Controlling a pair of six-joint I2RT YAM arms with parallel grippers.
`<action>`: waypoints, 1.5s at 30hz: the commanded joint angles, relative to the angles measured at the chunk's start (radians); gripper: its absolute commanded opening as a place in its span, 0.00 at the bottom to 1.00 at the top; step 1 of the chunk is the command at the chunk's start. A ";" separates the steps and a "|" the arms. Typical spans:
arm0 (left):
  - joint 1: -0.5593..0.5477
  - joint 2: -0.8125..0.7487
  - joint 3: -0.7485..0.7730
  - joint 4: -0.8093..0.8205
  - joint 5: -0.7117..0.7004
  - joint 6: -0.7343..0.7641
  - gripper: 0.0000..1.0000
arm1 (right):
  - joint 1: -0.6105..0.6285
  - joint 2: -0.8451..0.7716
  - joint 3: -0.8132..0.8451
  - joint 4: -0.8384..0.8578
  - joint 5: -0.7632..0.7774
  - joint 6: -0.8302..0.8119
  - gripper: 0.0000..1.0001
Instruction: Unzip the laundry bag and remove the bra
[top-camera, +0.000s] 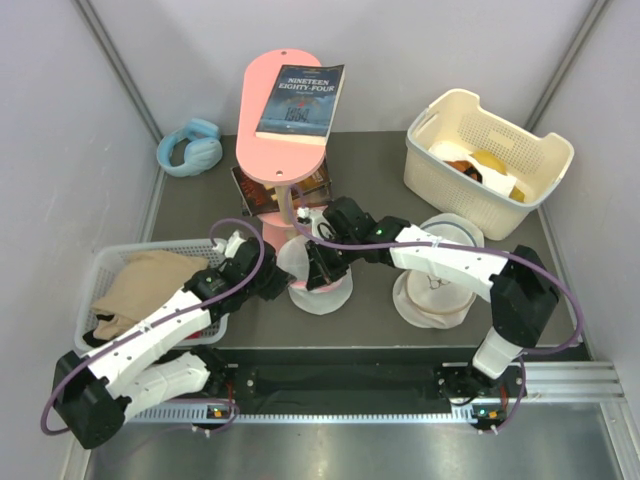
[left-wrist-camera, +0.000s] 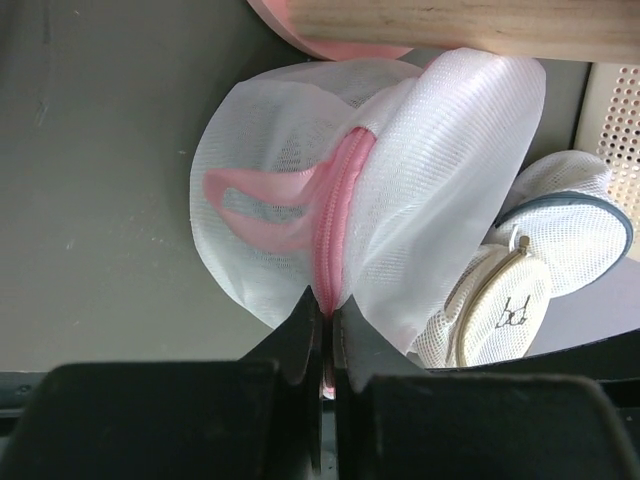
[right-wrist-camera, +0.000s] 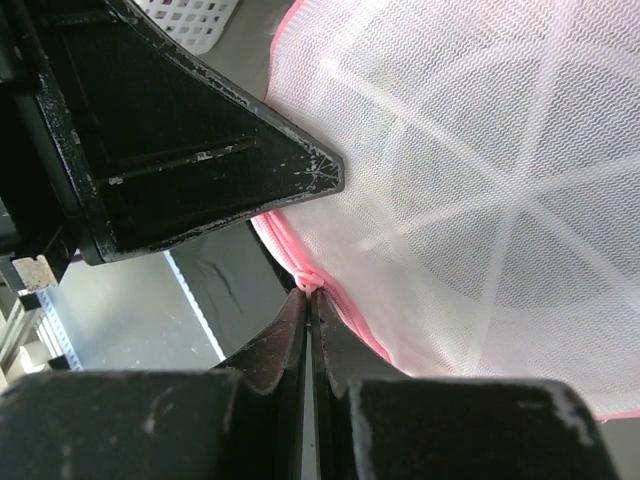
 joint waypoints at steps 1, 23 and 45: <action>0.004 -0.033 -0.005 -0.032 -0.066 -0.026 0.00 | 0.005 -0.049 -0.010 0.002 0.033 -0.018 0.00; 0.015 -0.129 -0.029 -0.118 -0.140 -0.013 0.00 | -0.082 -0.120 -0.110 -0.016 0.038 -0.015 0.00; 0.015 -0.116 0.104 -0.296 0.035 0.010 0.72 | 0.040 0.011 0.045 0.058 -0.021 0.083 0.00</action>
